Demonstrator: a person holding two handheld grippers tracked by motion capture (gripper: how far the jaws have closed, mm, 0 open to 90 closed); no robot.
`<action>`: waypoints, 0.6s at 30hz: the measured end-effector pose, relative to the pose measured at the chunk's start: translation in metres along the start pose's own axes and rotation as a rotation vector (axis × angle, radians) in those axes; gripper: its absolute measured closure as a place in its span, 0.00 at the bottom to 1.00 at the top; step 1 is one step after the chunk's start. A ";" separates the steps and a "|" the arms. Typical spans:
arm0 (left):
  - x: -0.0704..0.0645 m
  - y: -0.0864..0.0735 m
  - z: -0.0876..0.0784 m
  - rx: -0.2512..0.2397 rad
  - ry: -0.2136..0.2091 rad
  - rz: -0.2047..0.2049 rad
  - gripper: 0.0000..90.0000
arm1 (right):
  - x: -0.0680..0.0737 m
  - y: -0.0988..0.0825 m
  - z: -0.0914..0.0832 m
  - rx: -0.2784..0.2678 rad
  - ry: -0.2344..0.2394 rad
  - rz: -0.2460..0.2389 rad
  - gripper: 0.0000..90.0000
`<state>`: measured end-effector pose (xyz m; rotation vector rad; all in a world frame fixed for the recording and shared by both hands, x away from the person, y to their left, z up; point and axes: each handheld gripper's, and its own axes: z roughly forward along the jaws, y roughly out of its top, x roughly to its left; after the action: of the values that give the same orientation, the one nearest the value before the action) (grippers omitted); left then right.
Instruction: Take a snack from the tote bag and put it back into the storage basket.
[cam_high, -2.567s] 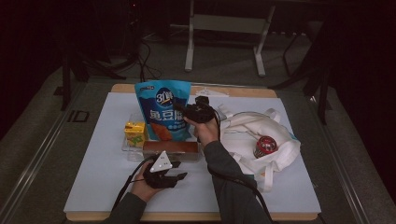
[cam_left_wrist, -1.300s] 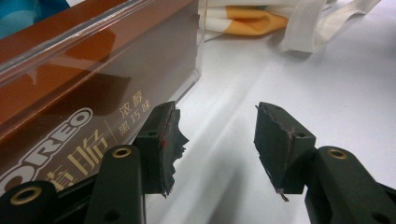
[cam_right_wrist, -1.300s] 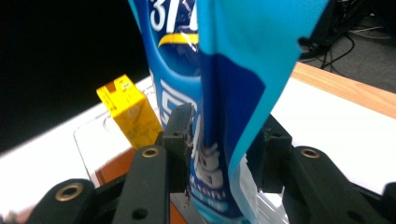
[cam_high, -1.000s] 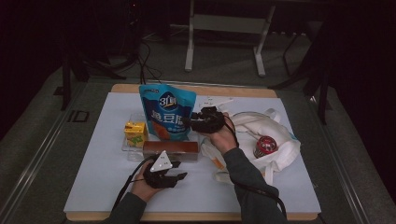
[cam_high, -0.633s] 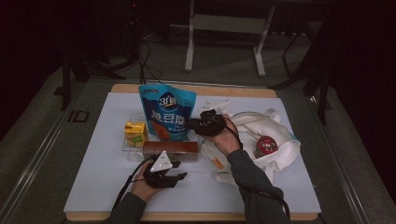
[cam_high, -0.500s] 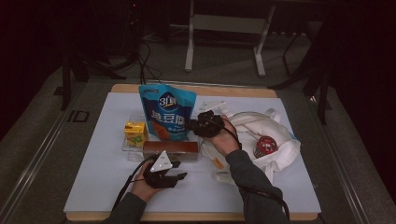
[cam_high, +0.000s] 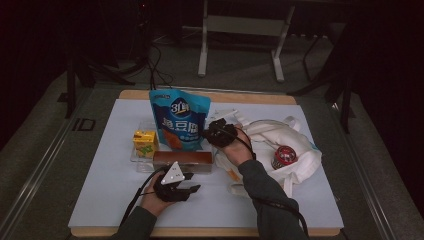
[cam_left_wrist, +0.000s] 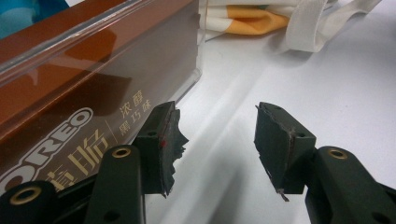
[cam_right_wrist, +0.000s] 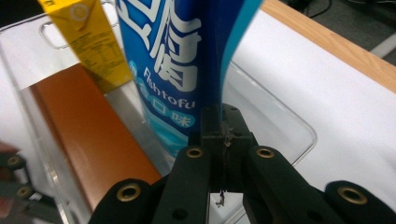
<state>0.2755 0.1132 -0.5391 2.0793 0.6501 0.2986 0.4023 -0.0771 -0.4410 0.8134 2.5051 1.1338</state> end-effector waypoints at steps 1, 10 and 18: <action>0.000 0.000 0.000 0.001 0.001 0.001 0.54 | 0.000 0.001 0.001 0.001 -0.009 0.005 1.00; 0.000 0.000 0.000 0.001 -0.001 0.000 0.54 | 0.004 0.008 0.011 -0.003 -0.013 0.016 1.00; 0.000 0.000 0.000 0.002 0.000 0.001 0.54 | 0.010 0.015 0.020 -0.005 -0.022 0.017 1.00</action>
<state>0.2756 0.1132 -0.5391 2.0821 0.6494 0.2983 0.4091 -0.0508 -0.4428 0.8433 2.4813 1.1299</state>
